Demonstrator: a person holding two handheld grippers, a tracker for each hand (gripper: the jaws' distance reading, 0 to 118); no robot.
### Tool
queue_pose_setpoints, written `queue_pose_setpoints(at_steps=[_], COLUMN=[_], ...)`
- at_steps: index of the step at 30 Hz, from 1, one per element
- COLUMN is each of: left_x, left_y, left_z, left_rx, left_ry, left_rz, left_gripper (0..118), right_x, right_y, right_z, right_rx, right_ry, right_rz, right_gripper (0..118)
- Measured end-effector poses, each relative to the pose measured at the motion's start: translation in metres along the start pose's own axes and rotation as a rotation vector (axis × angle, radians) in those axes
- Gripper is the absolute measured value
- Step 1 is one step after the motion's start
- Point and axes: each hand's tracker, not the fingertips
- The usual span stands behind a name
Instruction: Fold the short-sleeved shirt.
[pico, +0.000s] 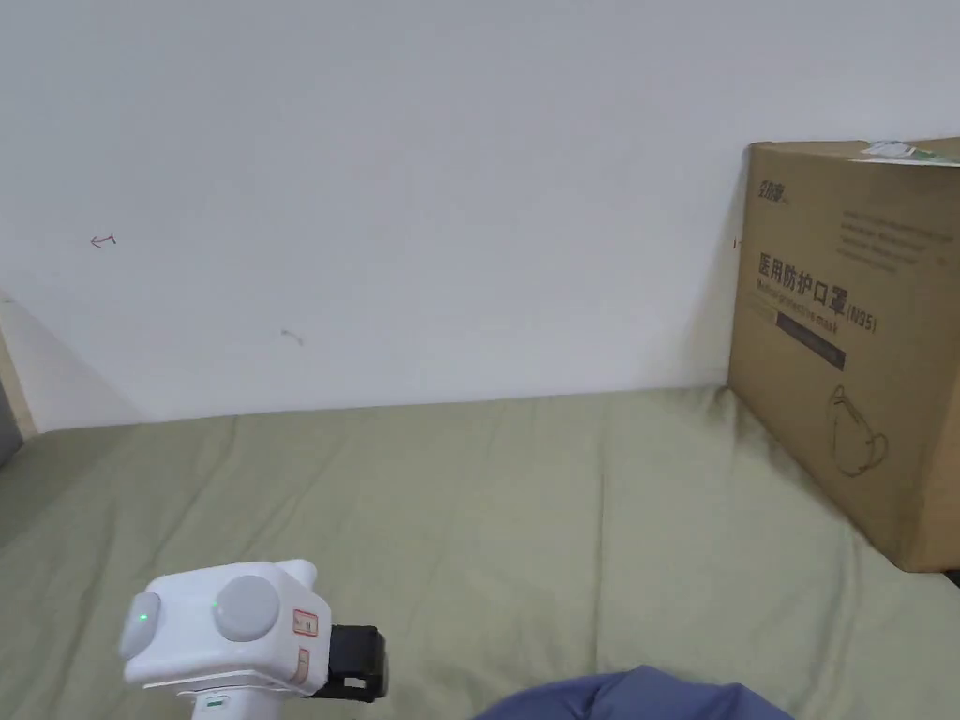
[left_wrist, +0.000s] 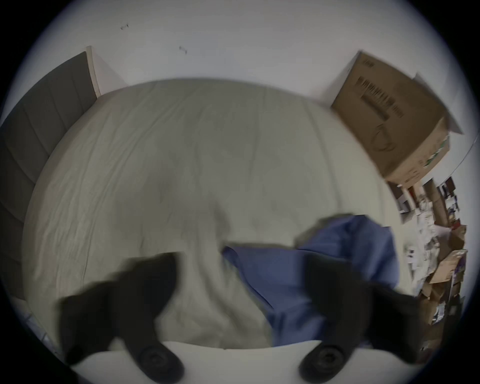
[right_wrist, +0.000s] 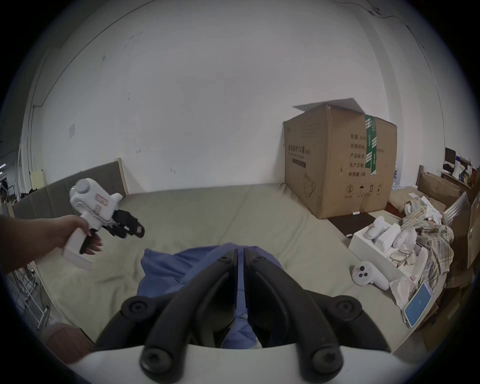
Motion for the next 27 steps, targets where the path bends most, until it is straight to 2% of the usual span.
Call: queue_pose_setpoints(at_steps=[2,7,9,10,11,12,13,14,15,17,19,21,22,23,24,25,27], left_x=[-0.004,-0.001,0.015,0.024,0.03,0.035,0.041,0.046,0.049,0.05,0.036,0.029,0.023,0.017,0.014,0.011,0.007], left_y=[0.004,-0.023,-0.038,-0.044,-0.049,-0.056,-0.062,-0.069,-0.072,-0.082,-0.082,-0.091,-0.094,-0.097,-0.102,-0.107,-0.113], left_z=[-0.029,-0.094,-0.092,-0.085,-0.079,-0.068,-0.057,-0.05,-0.045,-0.035,-0.02,0.0,0.01,0.02,0.027,0.033,0.037], left_rx=[0.003,-0.185,-0.071,-0.066,-0.031,0.039,0.093,0.126,0.12,0.126,0.152,0.218,0.25,0.267,0.29,0.298,0.292], left_ry=[-0.008,-0.07,0.022,0.05,0.074,0.045,0.03,0.019,0.005,0.023,-0.114,-0.125,-0.141,-0.174,-0.194,-0.202,-0.205], left_rz=[0.006,0.014,-0.156,-0.193,-0.227,-0.271,-0.315,-0.347,-0.363,-0.356,-0.233,-0.144,-0.104,-0.071,-0.041,-0.021,-0.014], left_gripper=[110,113,109,96,71,61,61,22,4,4,4,4,4,4,4,4,4], right_x=[0.003,0.013,0.015,0.016,0.015,0.015,0.014,0.014,0.014,0.018,0.027,0.04,0.046,0.054,0.061,0.067,0.082], right_y=[-0.004,-0.012,-0.014,-0.014,-0.015,-0.015,-0.015,-0.013,-0.011,0.001,0.026,0.053,0.066,0.078,0.087,0.087,0.077], right_z=[-0.01,-0.035,-0.042,-0.045,-0.047,-0.048,-0.049,-0.049,-0.051,-0.058,-0.081,-0.114,-0.139,-0.167,-0.198,-0.232,-0.284], right_rx=[-0.027,-0.094,-0.112,-0.119,-0.124,-0.127,-0.127,-0.126,-0.124,-0.123,-0.159,-0.188,-0.243,-0.329,-0.435,-0.564,-0.676], right_ry=[0.001,-0.013,-0.013,-0.014,-0.016,-0.02,-0.023,-0.024,-0.021,0.018,0.103,0.15,0.172,0.175,0.193,0.201,0.18], right_rz=[0.003,-0.024,-0.041,-0.046,-0.047,-0.044,-0.039,-0.034,-0.031,-0.033,-0.062,-0.112,-0.146,-0.173,-0.227,-0.258,-0.357], right_gripper=[6,6,6,6,6,6,6,6,6,6,6,7,18,63,102,118,118])
